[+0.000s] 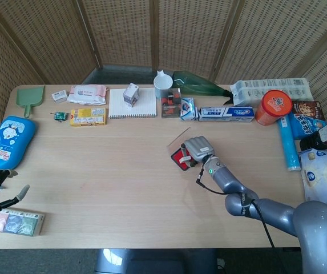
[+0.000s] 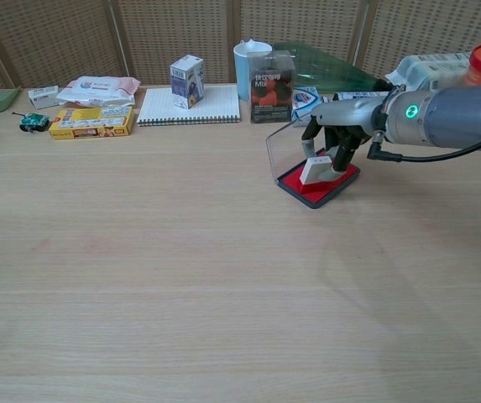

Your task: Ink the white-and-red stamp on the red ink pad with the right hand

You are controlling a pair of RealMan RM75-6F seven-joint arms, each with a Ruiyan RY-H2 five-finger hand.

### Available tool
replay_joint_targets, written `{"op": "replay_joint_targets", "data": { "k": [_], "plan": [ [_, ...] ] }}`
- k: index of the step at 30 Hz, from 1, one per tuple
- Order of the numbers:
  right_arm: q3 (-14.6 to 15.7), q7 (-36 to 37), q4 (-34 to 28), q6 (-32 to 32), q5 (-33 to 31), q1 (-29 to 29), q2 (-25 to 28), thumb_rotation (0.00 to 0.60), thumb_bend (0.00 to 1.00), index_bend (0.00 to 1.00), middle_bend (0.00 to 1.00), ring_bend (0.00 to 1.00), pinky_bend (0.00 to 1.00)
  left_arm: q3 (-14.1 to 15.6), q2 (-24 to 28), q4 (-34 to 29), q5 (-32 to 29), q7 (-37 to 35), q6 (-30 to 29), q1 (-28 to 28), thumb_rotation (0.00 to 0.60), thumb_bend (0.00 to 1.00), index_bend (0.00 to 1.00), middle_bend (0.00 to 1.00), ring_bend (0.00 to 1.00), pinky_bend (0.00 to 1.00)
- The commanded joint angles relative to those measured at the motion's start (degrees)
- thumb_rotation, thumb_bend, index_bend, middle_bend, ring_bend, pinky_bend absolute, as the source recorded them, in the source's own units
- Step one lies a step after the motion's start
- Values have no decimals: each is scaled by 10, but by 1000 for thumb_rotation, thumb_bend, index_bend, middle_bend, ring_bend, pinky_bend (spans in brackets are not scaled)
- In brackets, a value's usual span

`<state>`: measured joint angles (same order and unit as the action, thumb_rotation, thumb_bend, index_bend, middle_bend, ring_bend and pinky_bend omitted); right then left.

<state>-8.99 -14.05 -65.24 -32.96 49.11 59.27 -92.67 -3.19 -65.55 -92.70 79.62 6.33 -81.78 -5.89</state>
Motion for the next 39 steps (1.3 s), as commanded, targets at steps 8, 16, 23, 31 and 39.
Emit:
{"op": "replay_joint_targets", "data": {
  "k": [8, 16, 23, 31, 39],
  "plan": [
    [-17, 10, -52, -29, -2, -10, 40, 600, 413, 715, 1000, 1000, 1000, -1, 0, 1, 4, -5, -4, 1, 128, 216, 327, 378, 272, 161],
    [-20, 18, -140, -57, -7, -35, 113, 600, 413, 715, 1000, 1000, 1000, -1, 0, 0, 13, -6, -5, -2, 129, 215, 321, 378, 271, 161],
    [8, 5, -218, -68, -7, -59, 171, 600, 414, 715, 1000, 1000, 1000, -2, 6, -5, 19, -6, -10, -2, 129, 215, 320, 378, 272, 161],
    [51, -34, -275, -75, -14, -69, 202, 600, 412, 710, 1000, 1000, 1000, 1, 11, -17, 29, 0, -13, -3, 128, 215, 319, 378, 271, 161],
    [91, -89, -278, -89, -37, -66, 190, 600, 409, 697, 1000, 1000, 1000, 5, 15, -26, 33, 4, -14, -1, 127, 215, 316, 378, 271, 160]
  ]
}}
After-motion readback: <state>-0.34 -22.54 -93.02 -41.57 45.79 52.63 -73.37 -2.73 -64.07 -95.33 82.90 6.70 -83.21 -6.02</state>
